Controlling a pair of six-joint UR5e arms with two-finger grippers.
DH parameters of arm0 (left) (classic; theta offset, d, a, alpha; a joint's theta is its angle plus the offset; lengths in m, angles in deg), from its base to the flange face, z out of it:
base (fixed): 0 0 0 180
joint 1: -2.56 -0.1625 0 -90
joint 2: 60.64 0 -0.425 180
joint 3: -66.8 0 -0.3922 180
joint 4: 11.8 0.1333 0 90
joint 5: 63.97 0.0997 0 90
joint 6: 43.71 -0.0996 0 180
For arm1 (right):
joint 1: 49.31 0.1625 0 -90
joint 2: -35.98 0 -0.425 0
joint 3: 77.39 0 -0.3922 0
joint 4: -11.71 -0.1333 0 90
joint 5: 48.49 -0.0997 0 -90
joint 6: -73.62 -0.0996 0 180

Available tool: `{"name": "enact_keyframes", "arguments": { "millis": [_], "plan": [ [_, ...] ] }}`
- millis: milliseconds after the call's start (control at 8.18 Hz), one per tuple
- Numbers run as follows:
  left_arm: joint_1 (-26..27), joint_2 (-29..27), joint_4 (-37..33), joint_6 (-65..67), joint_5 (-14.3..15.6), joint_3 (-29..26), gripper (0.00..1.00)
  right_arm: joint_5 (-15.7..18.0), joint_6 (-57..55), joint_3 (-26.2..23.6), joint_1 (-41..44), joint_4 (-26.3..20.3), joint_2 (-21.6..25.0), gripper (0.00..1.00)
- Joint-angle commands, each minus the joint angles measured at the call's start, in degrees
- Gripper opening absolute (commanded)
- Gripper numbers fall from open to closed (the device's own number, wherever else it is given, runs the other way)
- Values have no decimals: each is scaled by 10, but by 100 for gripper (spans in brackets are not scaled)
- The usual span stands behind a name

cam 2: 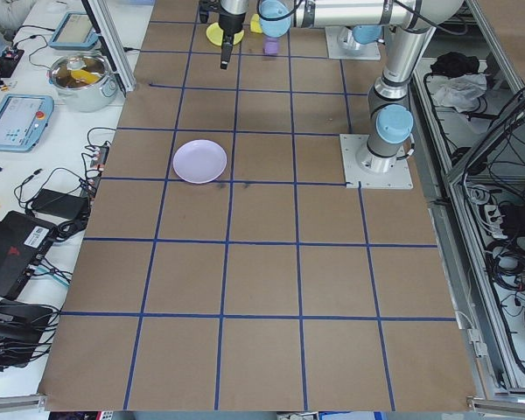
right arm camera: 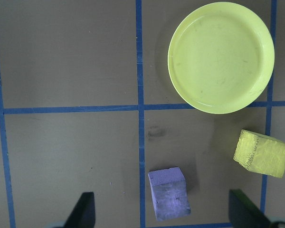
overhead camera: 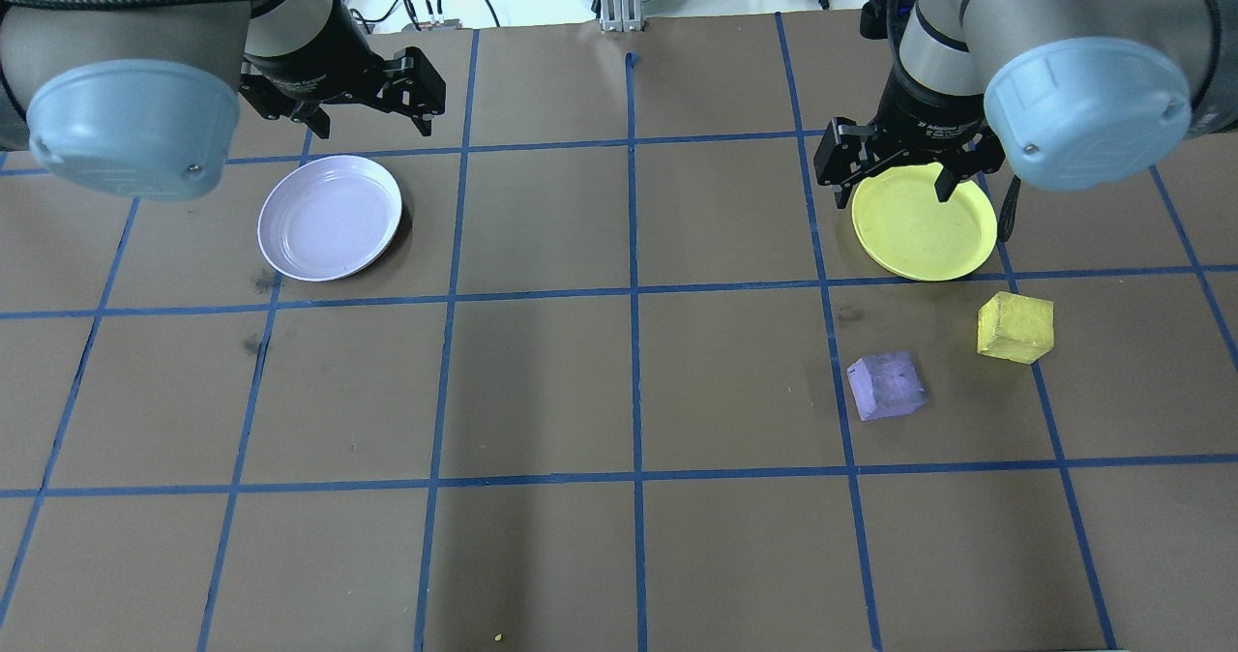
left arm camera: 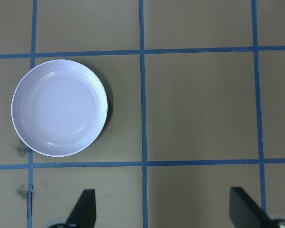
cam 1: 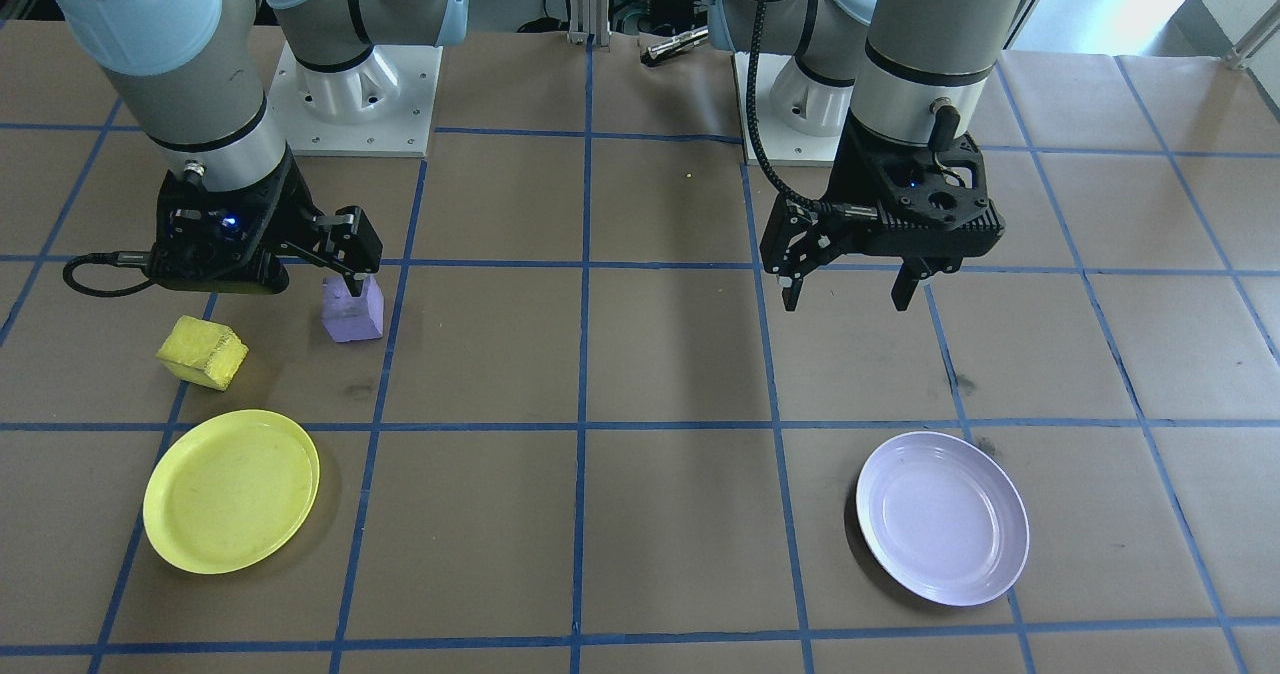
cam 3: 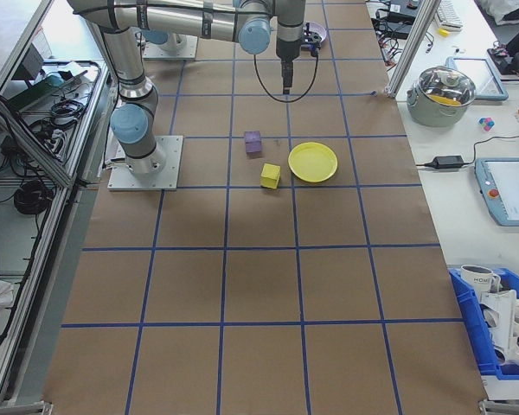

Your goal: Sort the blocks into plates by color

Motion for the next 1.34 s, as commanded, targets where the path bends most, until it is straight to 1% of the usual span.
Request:
{"name": "enact_keyframes", "arguments": {
  "millis": [0,122,367,611,734,856,1100,1223],
  "plan": [
    [0,0,0,0,-1,1,100,5,3,0,0,-17,57,100],
    [0,-1,1,1,-1,0,100,4,-1,0,1,-47,76,100],
    [0,0,1,1,-1,1,100,-4,-6,2,2,-86,83,100],
    [0,-2,1,3,-1,1,100,-36,3,9,3,-81,86,100],
    [0,-2,1,4,-1,1,100,-27,3,8,3,-79,83,100],
    [0,-2,1,4,-1,1,100,-28,-2,5,2,-85,83,100],
    [0,-1,1,2,-1,1,100,-39,0,7,2,-78,85,100],
    [0,-1,1,2,-1,1,100,-38,1,5,2,-69,81,100]
  ]
}}
